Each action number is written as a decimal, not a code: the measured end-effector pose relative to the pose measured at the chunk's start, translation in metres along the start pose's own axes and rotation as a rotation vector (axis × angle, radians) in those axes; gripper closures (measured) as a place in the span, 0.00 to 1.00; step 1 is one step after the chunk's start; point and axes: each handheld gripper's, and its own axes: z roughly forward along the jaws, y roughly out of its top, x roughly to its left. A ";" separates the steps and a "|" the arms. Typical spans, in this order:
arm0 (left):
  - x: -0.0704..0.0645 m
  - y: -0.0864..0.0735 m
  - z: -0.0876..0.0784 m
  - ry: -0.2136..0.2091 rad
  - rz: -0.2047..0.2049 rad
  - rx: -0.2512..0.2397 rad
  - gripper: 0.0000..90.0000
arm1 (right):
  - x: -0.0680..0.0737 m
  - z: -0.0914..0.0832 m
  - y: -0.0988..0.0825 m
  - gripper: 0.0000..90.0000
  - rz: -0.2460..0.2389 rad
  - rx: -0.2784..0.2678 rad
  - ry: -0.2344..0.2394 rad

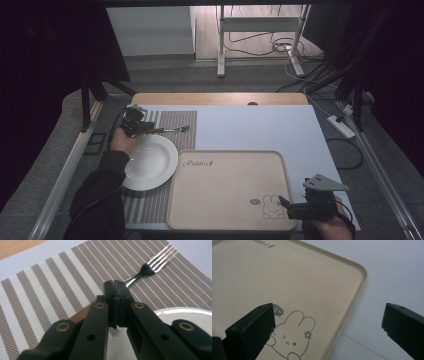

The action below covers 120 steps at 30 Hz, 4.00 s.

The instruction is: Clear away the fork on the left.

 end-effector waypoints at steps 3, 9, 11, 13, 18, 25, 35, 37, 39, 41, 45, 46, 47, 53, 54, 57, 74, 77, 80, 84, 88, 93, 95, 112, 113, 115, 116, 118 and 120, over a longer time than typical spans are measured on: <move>0.006 0.002 0.003 0.013 -0.004 0.021 0.99 | 0.000 0.000 0.000 0.00 -0.001 0.001 0.002; 0.023 0.005 0.013 0.059 -0.014 0.094 0.99 | 0.000 0.000 0.000 0.00 -0.001 0.000 0.003; 0.027 0.004 0.018 0.077 -0.019 0.122 0.99 | 0.000 0.000 0.000 0.00 -0.001 0.000 0.004; 0.031 0.002 0.021 0.086 -0.029 0.162 0.99 | 0.000 0.000 0.000 0.00 -0.001 -0.002 0.004; 0.031 -0.003 0.022 0.078 -0.036 0.191 0.97 | 0.001 -0.001 0.000 0.00 -0.011 -0.010 0.003; 0.027 -0.009 0.017 0.027 -0.017 0.227 0.97 | 0.002 -0.001 0.000 0.00 -0.029 -0.006 0.003; 0.024 -0.009 0.012 -0.004 0.007 0.240 0.96 | 0.002 0.000 0.000 0.00 -0.027 -0.002 0.006; 0.025 -0.006 0.010 -0.002 -0.009 0.212 0.82 | 0.002 0.000 0.000 0.00 -0.026 -0.003 0.006; 0.025 -0.002 0.007 -0.015 -0.005 0.186 0.76 | 0.002 0.000 0.000 0.00 -0.027 -0.002 0.007; 0.023 0.002 0.007 -0.030 0.005 0.170 0.70 | 0.002 0.000 0.000 0.00 -0.026 -0.001 0.007; 0.016 0.013 0.014 -0.061 0.023 0.159 0.40 | 0.003 -0.001 0.000 0.00 -0.032 -0.008 0.006; 0.016 0.013 0.014 -0.061 0.023 0.159 0.35 | 0.003 -0.001 0.000 0.00 -0.032 -0.008 0.006; 0.014 0.015 0.015 -0.064 0.025 0.159 0.35 | 0.003 -0.001 0.000 0.00 -0.033 -0.009 0.005; 0.002 0.024 0.031 -0.097 0.038 0.187 0.08 | 0.002 -0.001 0.000 0.00 -0.032 -0.007 0.009; 0.000 0.025 0.034 -0.089 0.038 0.197 0.03 | 0.002 -0.001 0.000 0.00 -0.032 -0.007 0.010; -0.003 0.027 0.043 -0.102 0.046 0.223 0.01 | 0.002 -0.001 0.000 0.00 -0.032 -0.007 0.011; -0.001 0.023 0.039 -0.093 0.226 0.269 0.78 | 0.003 0.000 0.000 0.00 -0.039 0.001 0.017; 0.002 0.022 0.038 -0.114 0.235 0.271 0.82 | 0.003 0.000 0.000 0.00 -0.040 0.002 0.017; 0.007 0.021 0.037 -0.128 0.219 0.267 0.87 | 0.003 0.000 0.000 0.00 -0.038 0.002 0.017; 0.012 0.020 0.035 -0.107 0.213 0.267 0.87 | 0.002 0.000 0.000 0.00 -0.035 0.002 0.018; 0.020 0.019 0.028 -0.067 0.205 0.267 0.87 | 0.002 0.000 0.000 0.00 -0.036 0.003 0.018; 0.032 0.018 0.013 -0.034 0.174 0.262 0.87 | 0.002 0.000 0.000 0.00 -0.036 0.003 0.017; 0.035 0.018 0.007 -0.021 0.164 0.260 0.87 | 0.002 0.000 0.000 0.00 -0.031 0.003 0.017; 0.020 0.009 -0.043 -0.068 0.121 0.179 0.87 | 0.003 0.000 0.000 0.00 -0.036 0.003 0.015; 0.017 0.007 -0.044 -0.076 0.117 0.174 0.87 | 0.003 0.000 0.000 0.00 -0.036 0.004 0.016; 0.013 0.003 -0.046 -0.087 0.107 0.168 0.87 | 0.003 0.000 0.000 0.00 -0.037 0.004 0.016; 0.011 0.001 -0.047 -0.086 0.107 0.167 0.87 | 0.003 0.000 0.000 0.00 -0.037 0.004 0.016; 0.007 -0.003 -0.049 -0.087 0.109 0.164 0.87 | 0.003 0.000 0.000 0.00 -0.037 0.004 0.016; 0.002 -0.007 -0.050 -0.084 0.105 0.163 0.87 | 0.003 0.000 0.001 0.00 -0.039 0.006 0.017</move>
